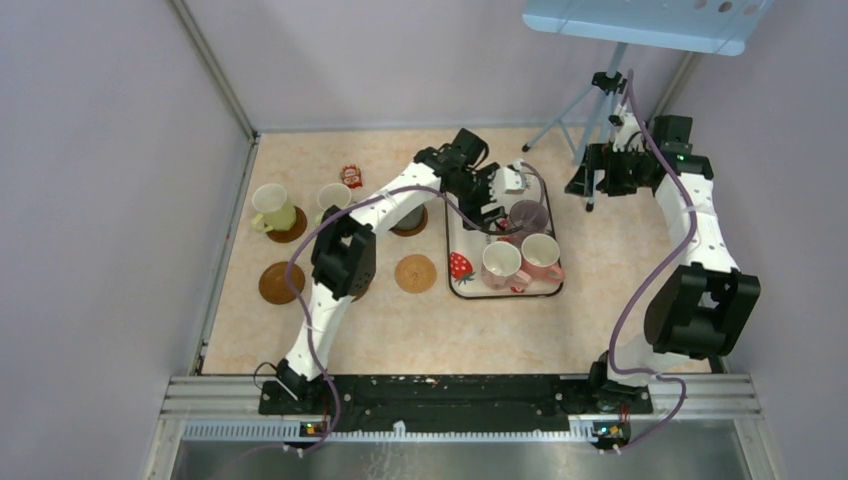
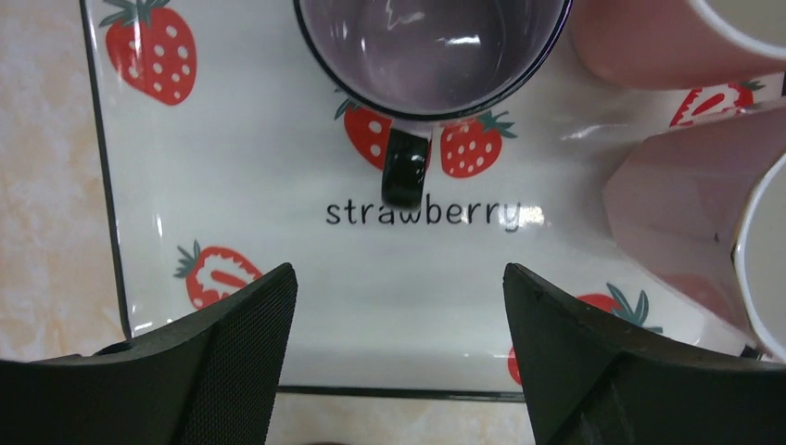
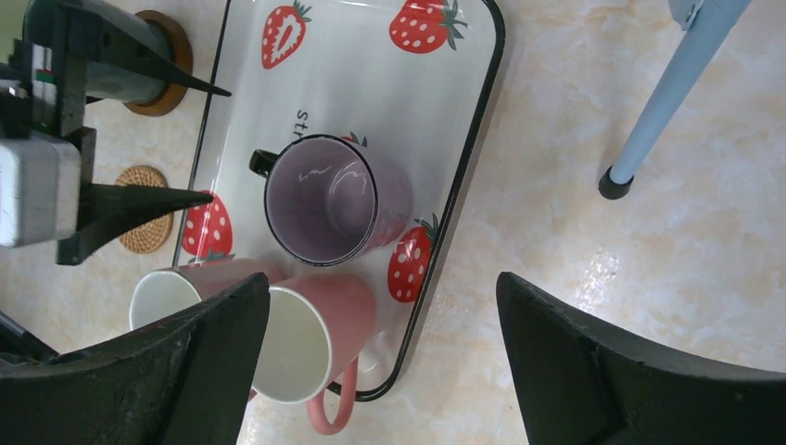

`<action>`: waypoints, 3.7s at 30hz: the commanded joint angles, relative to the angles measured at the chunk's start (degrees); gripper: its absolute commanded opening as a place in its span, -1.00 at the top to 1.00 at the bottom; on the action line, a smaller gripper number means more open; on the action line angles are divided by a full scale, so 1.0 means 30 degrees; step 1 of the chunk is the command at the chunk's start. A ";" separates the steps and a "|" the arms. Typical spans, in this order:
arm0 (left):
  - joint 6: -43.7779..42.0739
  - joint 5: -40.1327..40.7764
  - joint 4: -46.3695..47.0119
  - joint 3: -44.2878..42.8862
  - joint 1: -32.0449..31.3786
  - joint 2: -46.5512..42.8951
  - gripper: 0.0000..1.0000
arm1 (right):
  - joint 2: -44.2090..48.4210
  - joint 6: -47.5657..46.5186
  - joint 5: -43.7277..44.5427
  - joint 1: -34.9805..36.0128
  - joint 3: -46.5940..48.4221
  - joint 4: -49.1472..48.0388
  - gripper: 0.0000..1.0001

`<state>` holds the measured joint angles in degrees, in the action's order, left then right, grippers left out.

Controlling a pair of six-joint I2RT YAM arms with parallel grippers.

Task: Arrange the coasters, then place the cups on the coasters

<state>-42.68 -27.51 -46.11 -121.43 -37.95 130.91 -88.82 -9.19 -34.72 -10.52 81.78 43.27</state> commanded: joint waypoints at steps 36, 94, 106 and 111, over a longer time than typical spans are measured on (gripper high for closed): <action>-0.0083 0.1458 0.3665 0.4143 -0.0313 -0.2209 0.71 | 0.0988 -0.0247 -0.0142 -0.0271 -0.0451 -0.0537 -0.81; 0.7632 -0.1758 0.6873 0.7482 0.3879 -0.9963 1.00 | 0.0562 -0.0249 -0.0667 -0.0271 -0.0112 -0.0851 -0.79; 0.4308 -0.5008 0.1503 1.3169 1.3923 -1.7266 1.00 | -0.0801 0.0631 -0.0932 0.0720 -0.0068 -0.1918 -0.77; 0.1664 -0.5514 -0.0691 1.4049 1.8029 -1.8191 1.00 | -0.1683 0.0658 -0.0702 0.1730 0.0997 -0.2034 -0.77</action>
<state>-29.85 -38.26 -44.03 -80.99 9.28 80.51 -92.18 -7.73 -36.51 -7.57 81.01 39.20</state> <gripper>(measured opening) 0.243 0.886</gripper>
